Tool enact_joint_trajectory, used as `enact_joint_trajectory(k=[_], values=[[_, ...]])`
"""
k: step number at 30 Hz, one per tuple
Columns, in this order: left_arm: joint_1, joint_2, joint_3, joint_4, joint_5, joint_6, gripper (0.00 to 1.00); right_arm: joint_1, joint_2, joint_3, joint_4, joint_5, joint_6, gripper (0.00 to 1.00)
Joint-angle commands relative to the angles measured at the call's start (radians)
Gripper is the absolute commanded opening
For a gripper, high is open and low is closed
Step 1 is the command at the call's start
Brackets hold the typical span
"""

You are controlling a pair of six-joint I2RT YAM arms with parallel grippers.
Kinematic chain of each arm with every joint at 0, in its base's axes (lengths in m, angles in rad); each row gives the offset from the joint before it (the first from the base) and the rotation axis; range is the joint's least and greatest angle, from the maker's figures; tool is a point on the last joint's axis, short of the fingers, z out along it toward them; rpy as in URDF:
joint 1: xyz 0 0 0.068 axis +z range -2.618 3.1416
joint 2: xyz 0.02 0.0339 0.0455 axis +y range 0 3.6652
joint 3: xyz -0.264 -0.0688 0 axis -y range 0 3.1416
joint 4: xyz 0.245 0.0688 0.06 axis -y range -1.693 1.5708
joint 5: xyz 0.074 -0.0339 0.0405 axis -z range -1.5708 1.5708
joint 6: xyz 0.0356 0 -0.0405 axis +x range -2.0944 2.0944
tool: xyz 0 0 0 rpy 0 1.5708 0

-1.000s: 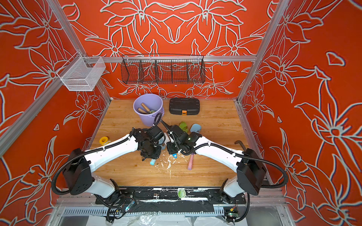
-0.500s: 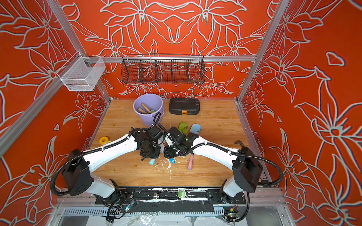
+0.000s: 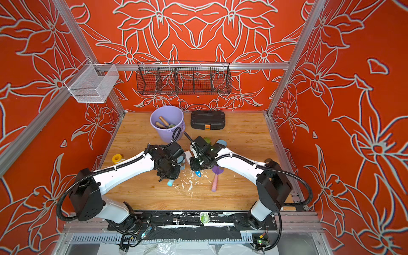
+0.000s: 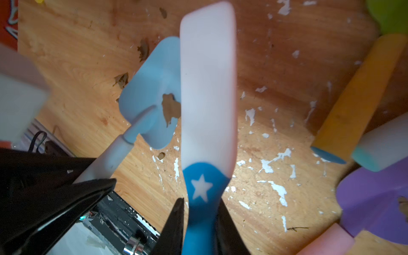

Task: Brush the soil off the hand trowel and place it into the bucket
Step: Brush off the soil from the hand trowel.

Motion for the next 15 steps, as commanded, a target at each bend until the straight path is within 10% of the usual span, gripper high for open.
enact_joint_trajectory(k=[1,5,15], values=[[0.008,-0.03,-0.014,-0.023,-0.014,0.006,0.0,-0.006,0.014,0.047,-0.015,0.021,-0.034,0.0],[0.037,-0.046,-0.037,0.008,0.048,0.035,0.0,-0.007,-0.051,-0.012,0.1,-0.079,-0.041,0.0],[0.253,-0.168,-0.13,0.116,0.649,0.223,0.0,-0.015,-0.204,-0.203,0.363,-0.317,0.023,0.0]])
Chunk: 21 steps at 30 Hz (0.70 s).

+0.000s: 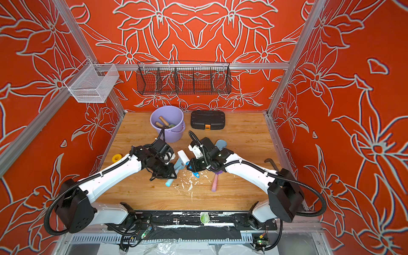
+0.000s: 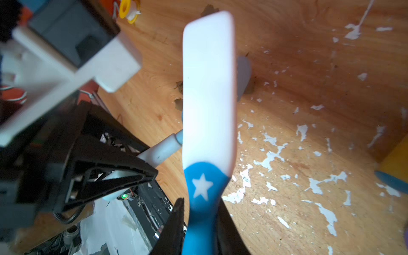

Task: Brush the soil off the hand trowel and place it into the bucket
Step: Brush off the soil from the hand trowel.

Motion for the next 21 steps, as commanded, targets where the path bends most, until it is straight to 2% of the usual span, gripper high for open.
enact_joint_trajectory(k=[1,3,6,16,21], values=[[0.065,-0.026,-0.021,0.023,0.3,0.094,0.0,-0.006,-0.039,-0.027,0.117,-0.101,0.033,0.0],[0.103,-0.042,-0.053,0.06,0.408,0.098,0.0,-0.008,-0.059,-0.054,0.154,-0.12,0.058,0.0],[0.143,-0.045,-0.077,0.065,0.47,0.106,0.0,-0.012,-0.07,-0.071,0.175,-0.137,0.078,0.0],[0.195,-0.093,-0.106,0.055,0.48,0.116,0.0,-0.047,-0.029,-0.031,0.044,0.001,0.05,0.0],[0.196,-0.093,-0.116,0.057,0.47,0.113,0.0,-0.078,0.047,0.036,0.045,0.017,0.028,0.0]])
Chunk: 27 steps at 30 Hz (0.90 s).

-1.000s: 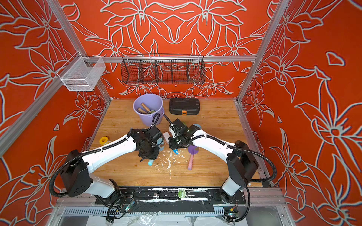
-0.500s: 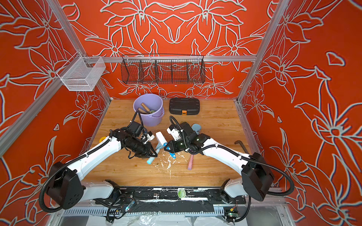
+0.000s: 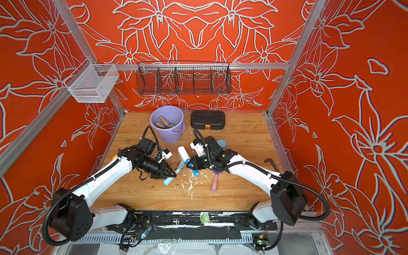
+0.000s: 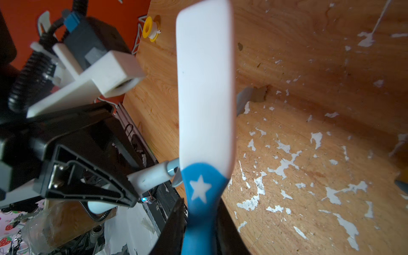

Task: Brush the soil off the hand trowel and place it into the bucket
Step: Brush off the soil from the hand trowel.

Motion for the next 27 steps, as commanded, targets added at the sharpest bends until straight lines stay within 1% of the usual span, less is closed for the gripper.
enact_joint_trajectory(k=[1,3,6,9,11,13,15,17,18,19,22,27], values=[[0.007,-0.021,-0.007,0.014,0.044,0.031,0.0,-0.027,0.061,0.065,-0.033,0.072,-0.03,0.0],[0.006,-0.022,-0.01,0.013,0.038,0.028,0.0,-0.041,0.091,0.092,-0.044,0.105,-0.037,0.0],[0.006,-0.014,-0.006,-0.002,-0.007,0.021,0.0,-0.064,0.12,0.137,-0.05,0.119,-0.047,0.0],[0.005,-0.008,0.028,-0.058,-0.186,-0.006,0.0,-0.066,0.125,0.184,-0.082,0.102,-0.066,0.0],[0.0,-0.007,0.053,-0.096,-0.334,-0.025,0.0,-0.066,0.101,0.192,-0.109,0.096,-0.075,0.0],[-0.012,-0.009,0.074,-0.108,-0.422,-0.032,0.0,-0.064,0.078,0.195,-0.142,0.073,-0.086,0.0],[-0.047,-0.006,0.104,-0.128,-0.526,-0.039,0.0,-0.052,0.056,0.197,-0.178,0.053,-0.084,0.0],[-0.096,0.006,0.136,-0.151,-0.636,-0.04,0.0,-0.017,0.034,0.19,-0.198,0.042,-0.081,0.0],[-0.114,0.012,0.147,-0.157,-0.671,-0.043,0.0,-0.001,0.03,0.189,-0.205,0.041,-0.078,0.0],[-0.13,0.022,0.154,-0.159,-0.693,-0.042,0.0,0.018,0.029,0.19,-0.211,0.043,-0.073,0.0],[-0.149,0.046,0.156,-0.155,-0.713,-0.043,0.0,0.069,0.036,0.196,-0.207,0.051,-0.064,0.0],[-0.163,0.058,0.154,-0.148,-0.725,-0.043,0.0,0.128,0.081,0.216,-0.167,0.05,-0.046,0.0]])
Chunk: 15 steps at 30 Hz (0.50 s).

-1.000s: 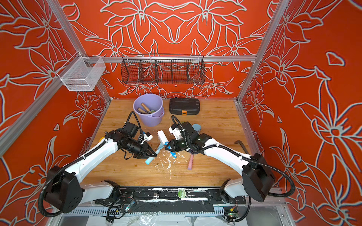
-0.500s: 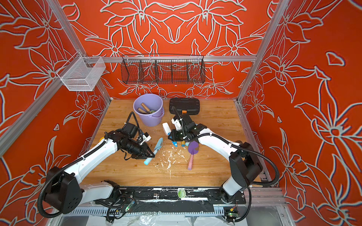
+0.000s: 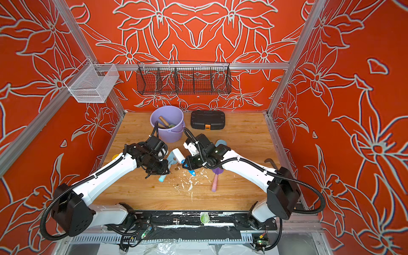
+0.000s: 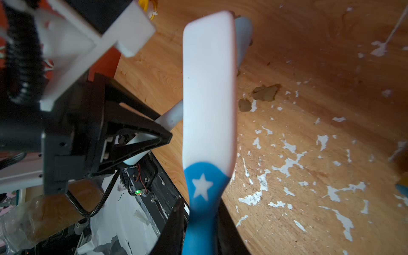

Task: Brush the soil off the hand trowel and place it into the bucket
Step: Brush off the soil from the hand trowel.

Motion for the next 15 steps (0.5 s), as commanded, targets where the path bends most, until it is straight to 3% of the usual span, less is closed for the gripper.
enact_joint_trajectory(k=[1,8,15], values=[[-0.011,0.002,0.009,-0.023,-0.048,0.0,0.0,0.019,0.037,0.051,0.024,-0.018,0.012,0.0],[-0.023,0.0,0.008,-0.02,-0.054,0.005,0.0,0.018,0.115,0.105,0.031,0.022,-0.012,0.0],[-0.026,-0.003,0.007,-0.012,-0.041,0.004,0.0,0.014,0.184,0.164,0.056,-0.051,-0.028,0.0]])
